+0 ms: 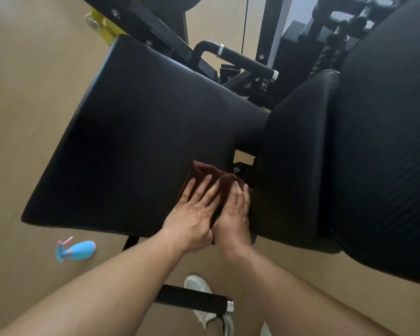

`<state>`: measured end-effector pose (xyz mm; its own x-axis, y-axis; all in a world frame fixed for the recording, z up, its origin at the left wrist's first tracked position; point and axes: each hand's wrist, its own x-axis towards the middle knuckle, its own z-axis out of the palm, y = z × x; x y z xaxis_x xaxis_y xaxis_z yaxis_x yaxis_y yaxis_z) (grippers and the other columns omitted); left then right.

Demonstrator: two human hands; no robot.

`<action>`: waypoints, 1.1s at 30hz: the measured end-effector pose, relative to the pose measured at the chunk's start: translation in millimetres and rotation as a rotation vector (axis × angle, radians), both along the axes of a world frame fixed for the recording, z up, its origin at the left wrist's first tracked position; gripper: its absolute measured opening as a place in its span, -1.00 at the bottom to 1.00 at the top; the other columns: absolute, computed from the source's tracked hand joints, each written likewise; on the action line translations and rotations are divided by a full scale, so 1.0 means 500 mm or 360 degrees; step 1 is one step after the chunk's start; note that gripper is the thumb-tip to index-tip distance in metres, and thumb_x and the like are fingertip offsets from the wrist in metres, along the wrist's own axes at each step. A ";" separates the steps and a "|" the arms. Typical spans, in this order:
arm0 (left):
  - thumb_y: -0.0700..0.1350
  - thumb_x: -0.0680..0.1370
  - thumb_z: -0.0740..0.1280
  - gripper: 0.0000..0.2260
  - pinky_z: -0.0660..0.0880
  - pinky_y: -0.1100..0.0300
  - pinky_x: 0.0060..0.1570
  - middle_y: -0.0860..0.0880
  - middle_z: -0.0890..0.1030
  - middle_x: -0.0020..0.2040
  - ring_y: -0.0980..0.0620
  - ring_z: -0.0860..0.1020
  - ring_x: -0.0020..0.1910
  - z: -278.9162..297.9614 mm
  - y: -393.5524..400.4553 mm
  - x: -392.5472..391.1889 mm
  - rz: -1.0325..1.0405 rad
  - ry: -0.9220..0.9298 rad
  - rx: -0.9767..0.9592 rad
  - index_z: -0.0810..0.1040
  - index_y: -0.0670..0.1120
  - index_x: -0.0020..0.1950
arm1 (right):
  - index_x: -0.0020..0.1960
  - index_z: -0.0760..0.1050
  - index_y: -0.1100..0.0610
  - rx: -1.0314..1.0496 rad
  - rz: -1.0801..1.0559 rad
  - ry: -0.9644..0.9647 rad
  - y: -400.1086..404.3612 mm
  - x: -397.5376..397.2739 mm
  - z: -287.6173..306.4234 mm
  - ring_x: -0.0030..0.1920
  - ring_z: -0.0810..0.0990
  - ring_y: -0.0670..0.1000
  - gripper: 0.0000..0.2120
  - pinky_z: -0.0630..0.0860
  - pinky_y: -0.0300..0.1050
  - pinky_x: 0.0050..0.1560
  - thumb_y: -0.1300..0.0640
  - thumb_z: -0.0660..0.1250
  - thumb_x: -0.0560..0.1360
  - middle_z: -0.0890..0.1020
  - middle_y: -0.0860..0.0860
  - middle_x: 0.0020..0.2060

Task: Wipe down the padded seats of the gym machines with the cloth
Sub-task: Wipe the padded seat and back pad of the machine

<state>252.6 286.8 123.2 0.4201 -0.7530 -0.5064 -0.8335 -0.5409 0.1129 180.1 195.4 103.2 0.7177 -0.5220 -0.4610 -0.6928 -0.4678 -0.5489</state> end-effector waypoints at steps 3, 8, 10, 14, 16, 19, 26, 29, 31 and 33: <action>0.11 0.58 0.08 -0.26 -0.38 -0.11 0.54 0.03 -0.40 0.56 0.02 -0.49 0.53 -0.004 0.000 -0.032 0.0116 -0.0042 -0.0026 -0.45 0.04 0.48 | 0.62 -0.33 0.10 0.0013 0.0089 -0.0051 -0.003 -0.021 -0.002 0.49 -0.47 -0.13 -0.25 -0.55 -0.38 0.13 0.26 0.14 0.68 -0.33 -0.09 0.60; 0.11 0.58 0.11 -0.21 -0.38 -0.11 0.54 -0.03 -0.32 0.63 -0.01 -0.49 0.53 -0.004 0.014 -0.105 0.0255 -0.0068 0.0028 -0.40 -0.01 0.57 | 0.61 -0.37 0.10 0.0056 0.0223 -0.0173 0.001 -0.072 -0.018 0.44 -0.49 -0.14 -0.23 -0.27 -0.25 0.39 0.29 0.13 0.68 -0.48 -0.16 0.42; 0.12 0.57 0.12 -0.19 -0.39 -0.12 0.53 -0.04 -0.31 0.63 -0.01 -0.51 0.52 -0.005 0.017 -0.128 0.0289 -0.0071 0.0057 -0.36 -0.03 0.60 | 0.61 -0.37 0.12 0.0011 0.0296 -0.0160 0.001 -0.091 -0.024 0.44 -0.50 -0.13 -0.26 -0.15 -0.24 0.46 0.30 0.11 0.69 -0.43 -0.10 0.54; 0.12 0.55 0.12 -0.18 -0.39 -0.13 0.53 -0.04 -0.29 0.64 -0.01 -0.52 0.52 -0.008 0.029 -0.169 0.0308 -0.0072 0.0066 -0.32 -0.05 0.62 | 0.63 -0.30 0.11 0.0119 0.0315 -0.0206 0.008 -0.124 -0.036 0.53 -0.39 -0.13 -0.29 -0.29 -0.23 0.45 0.29 0.10 0.69 -0.31 -0.07 0.60; 0.12 0.53 0.14 -0.17 -0.38 -0.14 0.53 -0.03 -0.28 0.64 0.00 -0.53 0.51 -0.011 0.036 -0.184 0.0309 -0.0059 0.0069 -0.32 -0.04 0.62 | 0.65 -0.19 0.01 0.0287 0.0154 -0.0285 0.017 -0.143 -0.038 0.59 -0.22 -0.15 -0.36 -0.25 -0.30 0.46 0.17 0.10 0.71 -0.17 -0.13 0.63; 0.14 0.52 0.16 -0.15 -0.37 -0.15 0.53 -0.03 -0.30 0.64 0.00 -0.54 0.51 -0.021 0.045 -0.207 0.0287 -0.0061 0.0047 -0.31 -0.04 0.62 | 0.65 -0.06 -0.04 0.0342 0.0021 -0.0389 0.023 -0.176 -0.046 0.56 0.03 -0.17 -0.41 0.01 -0.22 0.56 0.07 0.12 0.71 0.09 -0.11 0.59; 0.12 0.53 0.24 -0.13 -0.35 -0.12 0.55 0.01 -0.27 0.65 0.02 -0.48 0.54 -0.024 0.056 -0.263 0.0325 0.0097 -0.0097 -0.27 0.01 0.63 | 0.62 0.00 -0.20 0.0338 -0.0008 -0.0406 0.040 -0.248 -0.023 0.61 0.04 -0.06 -0.41 0.08 -0.01 0.59 -0.18 0.15 0.66 0.06 -0.13 0.63; 0.13 0.58 0.20 -0.26 -0.24 -0.07 0.59 0.05 -0.13 0.67 0.06 -0.32 0.60 -0.004 0.056 -0.278 0.0423 0.0251 -0.0266 -0.12 0.04 0.65 | 0.58 0.19 -0.01 0.0658 -0.0302 -0.0359 0.031 -0.267 0.002 0.52 0.28 0.03 -0.39 0.24 -0.14 0.44 0.28 0.26 0.59 0.28 0.02 0.55; 0.09 0.60 0.23 -0.39 -0.02 -0.03 0.60 0.10 0.10 0.64 0.07 -0.04 0.63 0.006 0.061 -0.278 0.0712 0.0459 -0.0458 0.11 0.11 0.62 | 0.44 0.37 -0.06 0.0830 -0.0618 -0.0349 0.025 -0.268 0.018 0.32 0.49 0.06 -0.49 0.44 -0.11 0.21 0.35 0.23 0.58 0.47 0.04 0.40; 0.03 0.60 0.25 -0.55 0.33 0.00 0.48 0.11 0.40 0.49 0.05 0.33 0.49 0.018 0.067 -0.273 0.1192 0.0672 -0.0778 0.35 0.14 0.50 | 0.24 0.43 -0.15 0.0949 -0.0886 -0.0313 0.029 -0.264 0.047 0.08 0.59 0.07 -0.62 0.57 -0.04 -0.07 0.30 0.21 0.60 0.57 0.04 0.20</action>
